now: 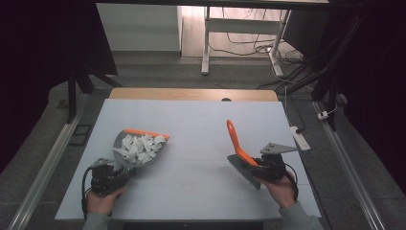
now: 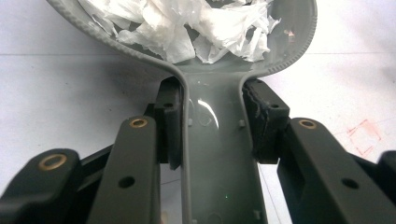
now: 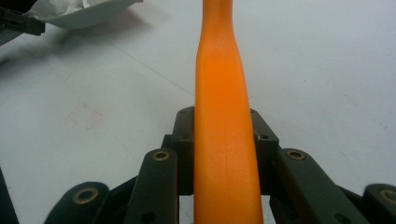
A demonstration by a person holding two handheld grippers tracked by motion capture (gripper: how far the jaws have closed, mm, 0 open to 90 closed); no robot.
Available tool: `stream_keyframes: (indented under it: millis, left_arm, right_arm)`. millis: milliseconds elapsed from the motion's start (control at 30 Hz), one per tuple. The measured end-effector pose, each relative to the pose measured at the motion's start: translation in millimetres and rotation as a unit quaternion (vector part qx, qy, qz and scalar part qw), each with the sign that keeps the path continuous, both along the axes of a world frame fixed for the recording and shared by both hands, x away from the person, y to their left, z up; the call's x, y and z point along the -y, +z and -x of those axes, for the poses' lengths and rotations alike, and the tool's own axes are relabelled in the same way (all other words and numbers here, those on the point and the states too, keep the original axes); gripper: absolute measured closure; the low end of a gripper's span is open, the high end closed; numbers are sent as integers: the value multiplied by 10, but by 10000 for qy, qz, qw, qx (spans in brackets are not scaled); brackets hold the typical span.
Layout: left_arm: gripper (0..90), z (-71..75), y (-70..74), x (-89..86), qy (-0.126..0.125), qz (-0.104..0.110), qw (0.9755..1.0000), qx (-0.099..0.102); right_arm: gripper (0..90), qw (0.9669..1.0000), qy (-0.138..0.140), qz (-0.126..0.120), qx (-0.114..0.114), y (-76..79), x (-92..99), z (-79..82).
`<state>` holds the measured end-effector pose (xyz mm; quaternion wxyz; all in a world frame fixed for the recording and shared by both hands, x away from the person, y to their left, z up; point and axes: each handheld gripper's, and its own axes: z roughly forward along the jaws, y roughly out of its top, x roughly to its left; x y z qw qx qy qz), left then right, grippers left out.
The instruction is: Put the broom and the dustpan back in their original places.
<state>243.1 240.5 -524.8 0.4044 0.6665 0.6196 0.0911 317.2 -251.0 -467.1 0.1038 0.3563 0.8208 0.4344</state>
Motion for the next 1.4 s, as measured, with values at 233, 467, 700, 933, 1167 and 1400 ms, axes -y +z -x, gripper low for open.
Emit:
stream_keyframes:
  millis: [233, 467, 700, 933, 1167, 1400]
  left_arm:
    - [617, -58, -33, 55, 109, -80, 9998, -113]
    - [616, -82, -59, 77, 388, -84, 9989, -244]
    - [616, -118, -106, 112, 460, -107, 9981, -397]
    - [613, -124, -134, 138, 421, -215, 9981, -405]
    - [541, -130, -162, 112, 350, -215, 9983, -420]
    - [358, -105, -135, 105, 231, -442, 9981, -366]
  right_arm:
    - [699, 9999, -22, 48, -131, -58, 14, 9]
    - [699, 9995, 21, 114, -290, -118, -1, 18]
    - [699, 9981, 34, 218, -570, -258, -20, -52]
    - [693, 9975, -110, 119, -687, -301, 85, -166]
    - [637, 9972, -179, 267, -677, -335, 156, -250]
    - [509, 9958, -362, 528, -648, -384, 206, -323]
